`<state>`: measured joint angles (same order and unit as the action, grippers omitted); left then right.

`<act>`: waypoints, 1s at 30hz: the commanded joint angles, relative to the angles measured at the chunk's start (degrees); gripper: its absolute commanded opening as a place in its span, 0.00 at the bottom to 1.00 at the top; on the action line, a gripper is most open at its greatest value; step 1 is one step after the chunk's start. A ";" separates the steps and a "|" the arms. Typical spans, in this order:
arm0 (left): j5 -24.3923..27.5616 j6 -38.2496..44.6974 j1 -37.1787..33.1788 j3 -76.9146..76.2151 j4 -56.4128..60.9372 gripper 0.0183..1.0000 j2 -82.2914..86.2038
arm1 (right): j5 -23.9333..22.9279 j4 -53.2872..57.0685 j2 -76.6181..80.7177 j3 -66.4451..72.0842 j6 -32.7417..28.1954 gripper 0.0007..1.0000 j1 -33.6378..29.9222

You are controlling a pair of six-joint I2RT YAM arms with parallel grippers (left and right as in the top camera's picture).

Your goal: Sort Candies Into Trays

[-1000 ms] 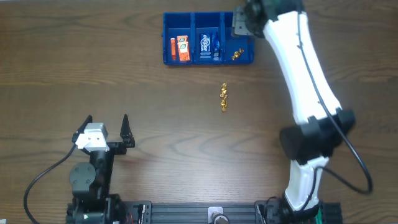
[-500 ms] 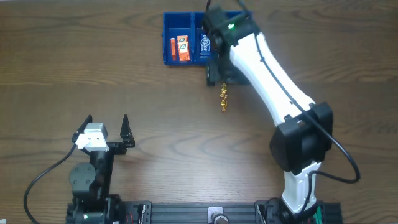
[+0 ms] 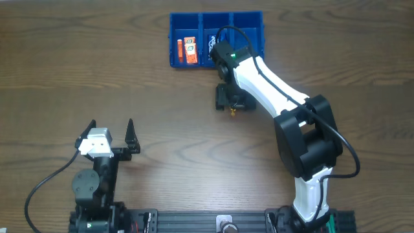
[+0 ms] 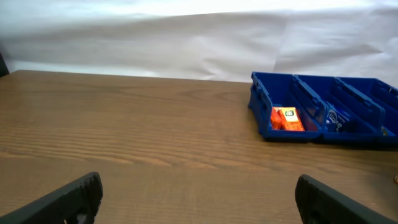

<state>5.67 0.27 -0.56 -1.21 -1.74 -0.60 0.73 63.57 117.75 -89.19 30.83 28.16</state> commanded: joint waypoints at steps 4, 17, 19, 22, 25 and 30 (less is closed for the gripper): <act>0.76 0.61 -0.17 0.94 -2.27 1.00 0.33 | 0.26 -2.49 3.06 0.37 0.66 0.68 -0.07; 0.76 0.61 -0.17 0.94 -2.25 1.00 0.33 | -0.44 -4.46 5.73 0.37 0.46 0.67 -0.68; 0.76 0.61 -0.17 0.94 -2.27 1.00 0.33 | -0.59 -4.61 5.77 0.37 0.46 0.67 -1.01; 0.76 0.61 -0.17 0.94 -2.27 1.00 0.33 | -0.59 -4.61 5.77 0.37 0.46 0.66 -1.57; 0.76 0.61 -0.17 0.94 -2.27 1.00 0.33 | -0.61 -4.72 5.77 0.37 0.44 0.64 -1.77; 0.76 0.61 -0.17 0.94 -2.27 1.00 0.33 | -0.61 -5.25 6.08 0.39 0.44 0.63 -1.77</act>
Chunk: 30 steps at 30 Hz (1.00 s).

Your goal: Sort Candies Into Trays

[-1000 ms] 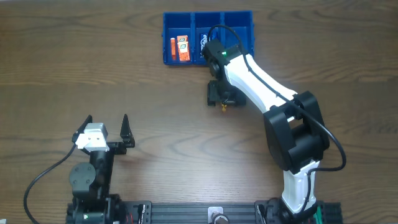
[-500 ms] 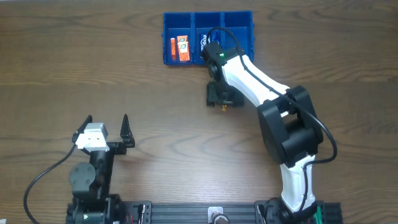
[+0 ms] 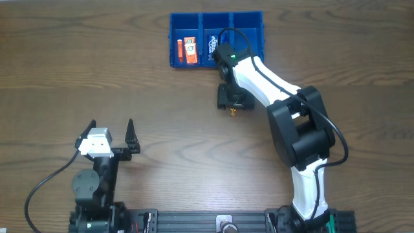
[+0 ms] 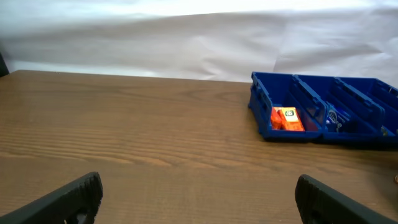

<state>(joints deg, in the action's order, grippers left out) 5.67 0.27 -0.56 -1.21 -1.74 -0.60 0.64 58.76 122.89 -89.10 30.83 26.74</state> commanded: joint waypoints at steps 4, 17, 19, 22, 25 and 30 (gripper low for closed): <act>0.76 0.61 -0.17 0.94 -2.25 1.00 0.33 | -0.50 -0.66 1.66 0.31 0.44 0.62 -0.35; 0.76 0.61 -0.17 0.94 -2.27 1.00 0.33 | -0.50 -0.59 1.92 0.31 0.46 0.36 -0.35; 0.76 0.61 -0.17 0.94 -2.27 1.00 0.33 | -0.50 -0.48 1.92 0.31 0.46 0.33 -0.35; 0.79 0.61 -0.17 0.94 -2.25 1.00 0.33 | -0.50 -0.20 1.92 0.31 0.46 0.27 -0.35; 0.76 0.61 -0.17 0.94 -2.27 1.00 0.33 | -0.52 -0.07 1.92 0.31 0.46 0.24 -0.35; 0.76 0.61 -0.17 0.94 -2.27 1.00 0.33 | -0.55 -0.09 1.92 0.31 0.46 0.19 -0.37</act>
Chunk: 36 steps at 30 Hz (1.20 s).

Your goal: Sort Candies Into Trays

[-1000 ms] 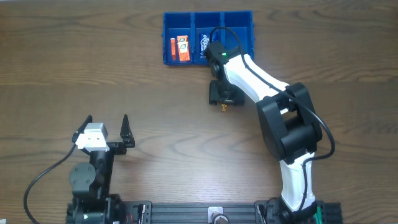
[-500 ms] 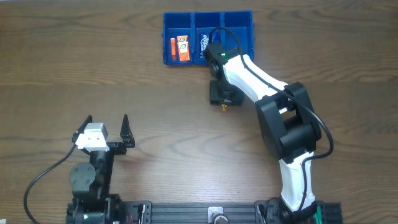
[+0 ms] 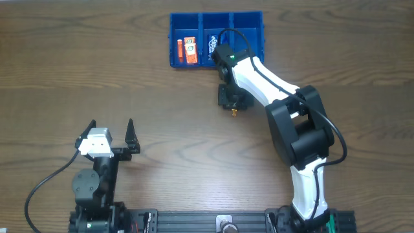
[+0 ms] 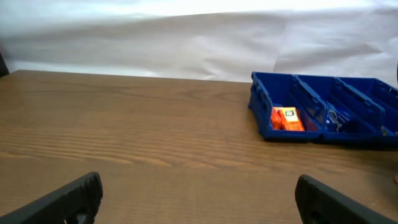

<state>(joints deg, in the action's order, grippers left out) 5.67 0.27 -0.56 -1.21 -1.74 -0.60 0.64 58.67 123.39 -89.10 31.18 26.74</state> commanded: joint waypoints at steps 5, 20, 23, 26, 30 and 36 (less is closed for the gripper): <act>0.76 0.61 -0.17 0.94 -2.27 1.00 0.33 | -1.20 0.37 1.33 0.31 0.33 0.16 -1.38; 0.76 0.61 -0.17 0.94 -2.25 1.00 0.33 | -12.41 6.73 -16.39 -13.05 -1.62 0.12 -3.17; 0.76 0.61 -0.17 0.94 -2.25 1.00 0.33 | -17.86 9.01 -15.78 -22.71 -1.70 0.12 -3.74; 0.76 0.61 -0.17 0.94 -2.27 1.00 0.33 | -21.24 7.91 -13.86 -31.63 -5.27 0.12 -4.22; 0.76 0.61 -0.17 0.94 -2.27 1.00 0.33 | -21.84 0.57 -11.15 -36.13 -10.80 0.12 -5.44; 0.76 0.61 -0.17 0.94 -2.27 1.00 0.33 | -19.82 -7.52 -4.94 -36.13 -12.94 0.13 -7.78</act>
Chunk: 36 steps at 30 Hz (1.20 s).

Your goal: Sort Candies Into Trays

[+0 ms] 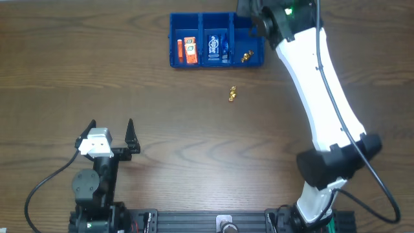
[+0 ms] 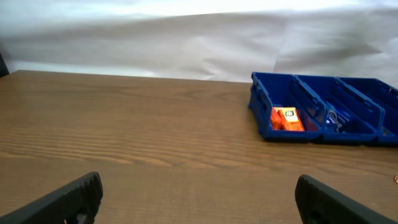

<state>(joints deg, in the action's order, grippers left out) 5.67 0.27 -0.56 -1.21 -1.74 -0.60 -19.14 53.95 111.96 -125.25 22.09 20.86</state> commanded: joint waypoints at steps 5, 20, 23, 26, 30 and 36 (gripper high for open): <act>0.76 0.61 -0.17 0.94 -2.27 1.00 0.33 | 0.81 -5.27 12.13 0.02 -5.05 0.11 -2.56; 0.76 0.61 -0.17 0.94 -2.25 1.00 0.33 | 1.25 -6.12 19.54 0.02 -4.55 0.11 -2.62; 0.76 0.61 -0.17 0.94 -2.27 1.00 0.33 | 1.44 -6.14 19.65 0.02 -4.37 0.14 -2.62; 0.76 0.61 -0.17 0.94 -2.27 1.00 0.33 | 2.14 -6.14 19.69 0.02 -4.37 0.25 -2.60; 0.76 0.61 -0.17 0.94 -2.25 1.00 0.33 | 2.49 -6.23 19.74 0.02 -4.35 0.43 -2.54; 0.76 0.61 -0.17 0.94 -2.25 1.00 0.33 | 2.49 -6.10 19.74 0.02 -4.37 0.62 -2.56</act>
<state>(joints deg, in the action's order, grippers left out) 5.67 0.27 -0.56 -1.21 -1.74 -0.58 -16.43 47.83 130.91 -125.03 17.45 18.44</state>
